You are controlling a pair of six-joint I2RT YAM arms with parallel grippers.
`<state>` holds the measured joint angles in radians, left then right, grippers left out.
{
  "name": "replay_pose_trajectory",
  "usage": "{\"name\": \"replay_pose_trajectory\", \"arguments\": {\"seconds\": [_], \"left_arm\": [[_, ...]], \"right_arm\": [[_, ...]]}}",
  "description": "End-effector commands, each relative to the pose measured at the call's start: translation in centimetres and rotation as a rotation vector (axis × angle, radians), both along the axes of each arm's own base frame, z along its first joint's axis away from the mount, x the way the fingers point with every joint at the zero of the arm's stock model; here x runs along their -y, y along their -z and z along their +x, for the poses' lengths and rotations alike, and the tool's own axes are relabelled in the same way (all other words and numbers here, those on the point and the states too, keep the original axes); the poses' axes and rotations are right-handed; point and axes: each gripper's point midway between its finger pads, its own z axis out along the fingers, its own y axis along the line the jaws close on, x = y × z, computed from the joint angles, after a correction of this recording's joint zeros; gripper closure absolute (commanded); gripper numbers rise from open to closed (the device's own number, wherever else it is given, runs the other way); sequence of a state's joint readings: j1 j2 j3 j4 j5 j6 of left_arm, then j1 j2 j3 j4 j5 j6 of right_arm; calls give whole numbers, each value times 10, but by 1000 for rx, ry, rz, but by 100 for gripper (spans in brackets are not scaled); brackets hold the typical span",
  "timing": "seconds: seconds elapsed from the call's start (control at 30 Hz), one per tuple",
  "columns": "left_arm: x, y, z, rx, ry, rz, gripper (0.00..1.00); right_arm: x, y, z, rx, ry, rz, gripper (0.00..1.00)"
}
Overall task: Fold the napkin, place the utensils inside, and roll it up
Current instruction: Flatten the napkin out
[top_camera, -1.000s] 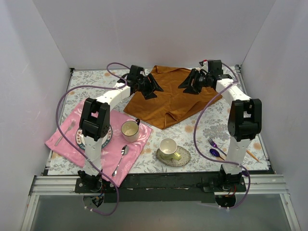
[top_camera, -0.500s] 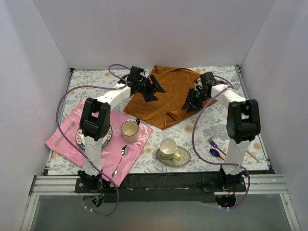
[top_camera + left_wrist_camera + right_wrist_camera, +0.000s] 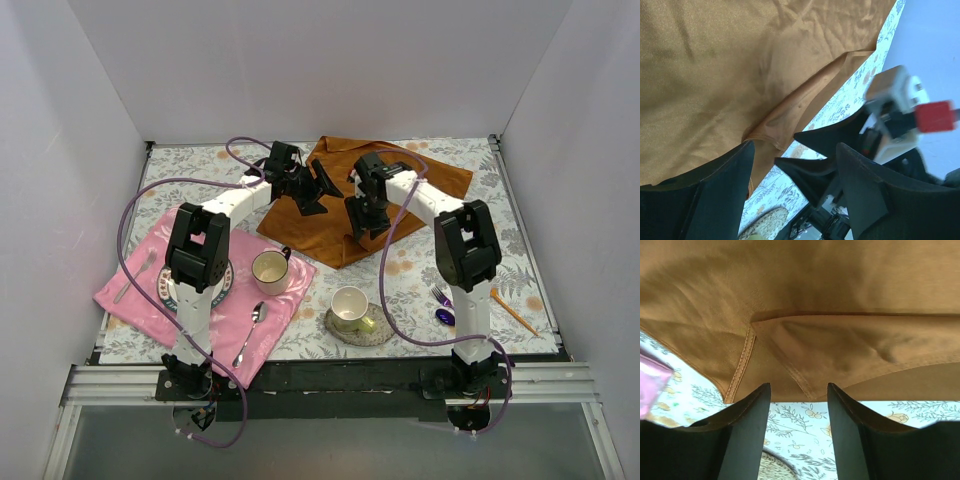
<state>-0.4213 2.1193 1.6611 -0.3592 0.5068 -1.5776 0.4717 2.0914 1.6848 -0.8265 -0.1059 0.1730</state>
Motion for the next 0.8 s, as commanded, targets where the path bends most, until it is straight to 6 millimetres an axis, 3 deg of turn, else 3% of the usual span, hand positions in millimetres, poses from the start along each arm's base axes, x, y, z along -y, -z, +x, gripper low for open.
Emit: {"name": "replay_pose_trajectory", "arguments": {"seconds": [0.0, 0.17, 0.37, 0.77], "left_arm": [[0, -17, -5, 26, 20, -18, 35], [-3, -19, -5, 30, 15, -16, 35], [-8, -17, -5, 21, 8, -14, 35], [-15, -21, -1, 22, -16, -18, 35]], "right_arm": [[8, 5, -2, 28, -102, -161, 42], [8, 18, -2, 53, -150, -253, 43], [12, 16, 10, 110, -171, -326, 50], [1, 18, 8, 96, -177, -264, 88]]}}
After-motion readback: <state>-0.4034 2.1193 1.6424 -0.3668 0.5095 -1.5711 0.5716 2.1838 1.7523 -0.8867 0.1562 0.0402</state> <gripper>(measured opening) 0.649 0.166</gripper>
